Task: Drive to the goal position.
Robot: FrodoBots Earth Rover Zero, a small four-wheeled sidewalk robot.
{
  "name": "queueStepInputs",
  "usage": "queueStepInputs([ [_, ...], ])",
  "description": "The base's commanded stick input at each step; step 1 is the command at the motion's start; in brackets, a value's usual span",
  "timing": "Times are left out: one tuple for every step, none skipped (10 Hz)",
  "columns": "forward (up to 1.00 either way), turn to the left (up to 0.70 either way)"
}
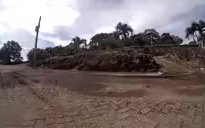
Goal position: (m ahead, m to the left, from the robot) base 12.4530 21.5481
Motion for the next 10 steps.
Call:
queueStepInputs([
  [0.70, 0.00],
  [0.70, 0.00],
  [0.70, 0.00],
  [0.70, 0.00],
  [0.70, 0.00],
  [0.70, 0.00],
  [0.70, 0.00],
  [0.70, 0.00],
  [0.70, 0.00],
  [0.70, 0.00],
])
